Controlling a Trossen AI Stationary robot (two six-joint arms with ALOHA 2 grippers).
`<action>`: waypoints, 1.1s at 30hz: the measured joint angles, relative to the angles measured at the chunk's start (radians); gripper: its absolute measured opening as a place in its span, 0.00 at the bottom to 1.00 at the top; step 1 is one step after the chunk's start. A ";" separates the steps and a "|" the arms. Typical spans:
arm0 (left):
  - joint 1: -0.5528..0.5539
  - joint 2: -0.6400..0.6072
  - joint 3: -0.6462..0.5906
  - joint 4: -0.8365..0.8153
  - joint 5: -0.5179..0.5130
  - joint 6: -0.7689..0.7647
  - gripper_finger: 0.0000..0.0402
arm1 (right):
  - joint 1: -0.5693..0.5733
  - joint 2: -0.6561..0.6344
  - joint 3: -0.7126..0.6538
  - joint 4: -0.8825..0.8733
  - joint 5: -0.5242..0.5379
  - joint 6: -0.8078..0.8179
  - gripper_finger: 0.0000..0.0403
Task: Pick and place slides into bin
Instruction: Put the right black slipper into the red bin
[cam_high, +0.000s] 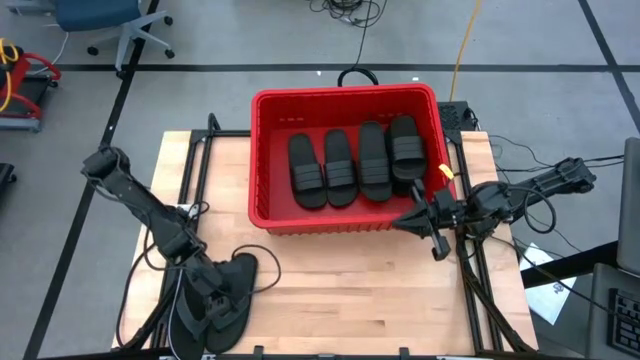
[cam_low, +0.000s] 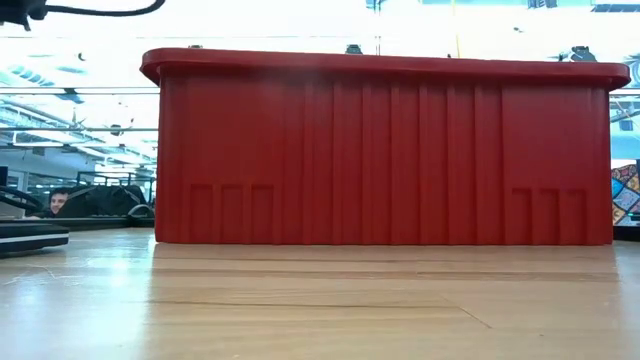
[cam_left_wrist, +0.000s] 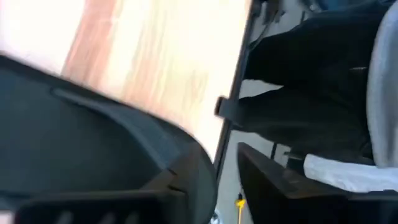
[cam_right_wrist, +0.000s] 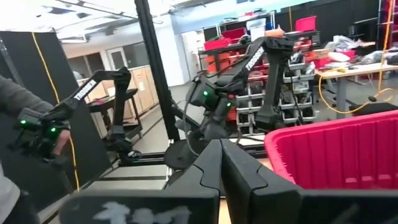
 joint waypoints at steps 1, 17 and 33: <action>0.000 0.002 0.000 0.010 -0.003 0.005 0.28 | 0.000 0.000 0.000 0.000 -0.005 0.000 0.00; 0.001 0.019 0.000 -0.110 -0.038 -0.099 0.58 | 0.000 0.000 0.000 -0.024 -0.024 0.067 0.00; -0.010 0.197 0.001 -0.053 0.010 -0.100 0.56 | 0.000 0.000 0.000 -0.045 -0.024 0.066 0.00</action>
